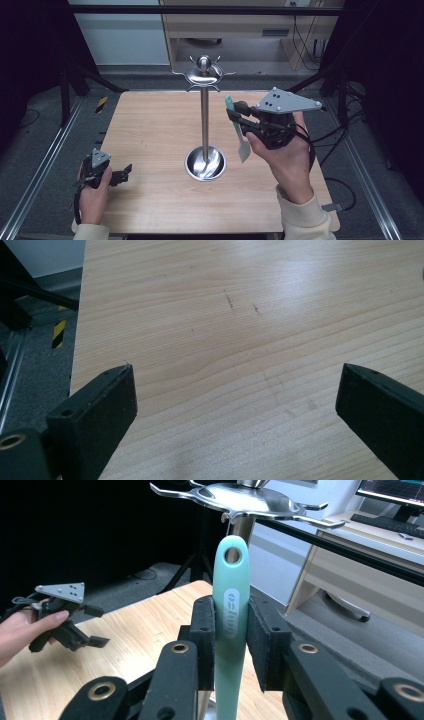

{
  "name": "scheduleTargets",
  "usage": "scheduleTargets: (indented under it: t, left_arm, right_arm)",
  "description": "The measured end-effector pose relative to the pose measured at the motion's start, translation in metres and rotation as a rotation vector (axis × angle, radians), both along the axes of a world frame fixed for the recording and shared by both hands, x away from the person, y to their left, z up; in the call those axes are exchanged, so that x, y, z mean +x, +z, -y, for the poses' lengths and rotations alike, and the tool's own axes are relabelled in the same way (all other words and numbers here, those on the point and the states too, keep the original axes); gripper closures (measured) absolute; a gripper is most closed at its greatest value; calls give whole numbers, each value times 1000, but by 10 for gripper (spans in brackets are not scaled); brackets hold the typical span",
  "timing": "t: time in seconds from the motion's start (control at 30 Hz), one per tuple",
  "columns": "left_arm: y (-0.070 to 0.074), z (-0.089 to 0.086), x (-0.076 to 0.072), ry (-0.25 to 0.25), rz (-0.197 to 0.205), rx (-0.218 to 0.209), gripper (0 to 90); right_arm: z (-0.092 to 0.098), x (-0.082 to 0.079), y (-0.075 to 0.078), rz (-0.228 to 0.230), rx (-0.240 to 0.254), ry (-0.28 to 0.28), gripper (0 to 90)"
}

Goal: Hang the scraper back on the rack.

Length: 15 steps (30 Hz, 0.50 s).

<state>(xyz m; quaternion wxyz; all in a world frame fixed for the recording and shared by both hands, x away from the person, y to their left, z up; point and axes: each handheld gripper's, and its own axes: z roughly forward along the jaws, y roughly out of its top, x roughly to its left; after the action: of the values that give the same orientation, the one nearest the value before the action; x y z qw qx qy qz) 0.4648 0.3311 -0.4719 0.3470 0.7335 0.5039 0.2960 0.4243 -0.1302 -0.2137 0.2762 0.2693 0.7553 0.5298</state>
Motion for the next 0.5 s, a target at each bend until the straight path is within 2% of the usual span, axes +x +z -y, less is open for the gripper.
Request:
scheduleTargets:
  t: [0.17, 0.5]
  left_arm:
    - [0, -1, 2, -1, 0, 0, 28]
    - [0, 1, 2, -8, 3, 1, 28]
  right_arm:
    - [-4, -1, 6, 5, -23, -13, 745]
    - [-9, 1, 15, 6, -23, -23, 745]
